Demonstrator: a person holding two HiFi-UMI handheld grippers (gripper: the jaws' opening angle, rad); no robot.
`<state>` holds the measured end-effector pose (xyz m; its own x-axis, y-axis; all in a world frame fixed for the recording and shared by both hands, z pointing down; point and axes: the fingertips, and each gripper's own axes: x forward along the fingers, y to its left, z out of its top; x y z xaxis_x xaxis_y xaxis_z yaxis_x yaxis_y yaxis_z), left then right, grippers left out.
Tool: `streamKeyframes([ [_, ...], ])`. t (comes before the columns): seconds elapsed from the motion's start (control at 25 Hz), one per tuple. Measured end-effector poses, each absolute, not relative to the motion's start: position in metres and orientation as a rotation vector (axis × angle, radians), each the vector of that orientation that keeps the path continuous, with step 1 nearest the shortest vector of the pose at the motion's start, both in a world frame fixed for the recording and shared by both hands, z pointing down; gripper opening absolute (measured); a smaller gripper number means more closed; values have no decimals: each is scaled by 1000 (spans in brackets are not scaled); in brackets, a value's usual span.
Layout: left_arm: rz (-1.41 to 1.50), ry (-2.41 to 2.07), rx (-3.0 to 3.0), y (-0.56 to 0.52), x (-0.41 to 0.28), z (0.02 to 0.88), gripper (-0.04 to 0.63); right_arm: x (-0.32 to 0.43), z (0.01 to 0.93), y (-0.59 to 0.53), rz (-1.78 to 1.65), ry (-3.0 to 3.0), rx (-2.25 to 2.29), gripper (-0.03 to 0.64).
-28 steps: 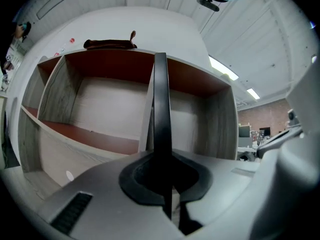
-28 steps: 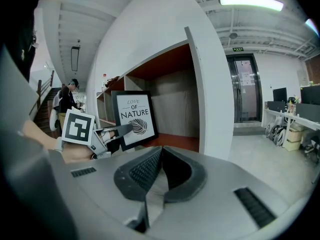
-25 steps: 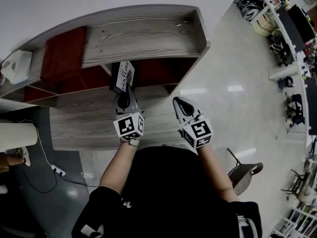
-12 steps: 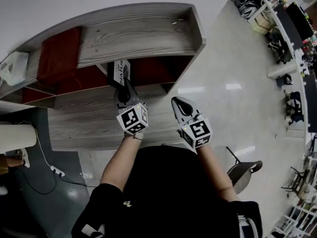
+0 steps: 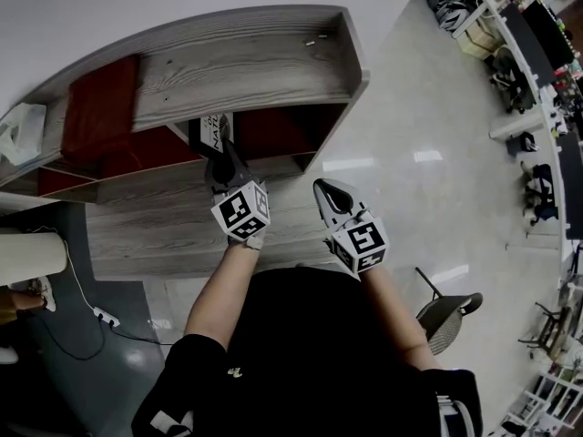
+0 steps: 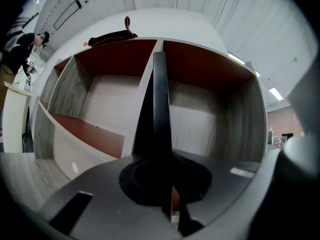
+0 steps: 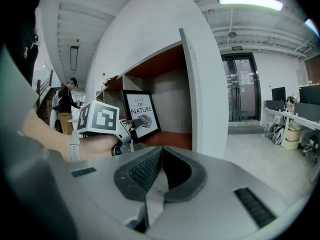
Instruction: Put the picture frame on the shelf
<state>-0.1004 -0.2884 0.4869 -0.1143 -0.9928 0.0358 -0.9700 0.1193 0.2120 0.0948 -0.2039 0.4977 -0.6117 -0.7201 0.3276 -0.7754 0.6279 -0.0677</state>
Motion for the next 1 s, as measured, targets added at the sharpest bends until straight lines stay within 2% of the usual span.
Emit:
streamKeyframes([
  [0.48, -175, -2166, 1968, -291, -99, 494, 20, 95, 500, -201, 301, -2587, 1202, -3],
  [0.6, -153, -2149, 1984, -290, -98, 495, 39, 95, 500, -200, 303, -2589, 1205, -3],
  [0.76, -124, -2112, 2043, -287, -91, 493, 119, 95, 500, -198, 304, -2587, 1209, -3],
  [1.0, -65, -2045, 2088, -271, -93, 496, 141, 95, 498, -192, 305, -2592, 1216, -3],
])
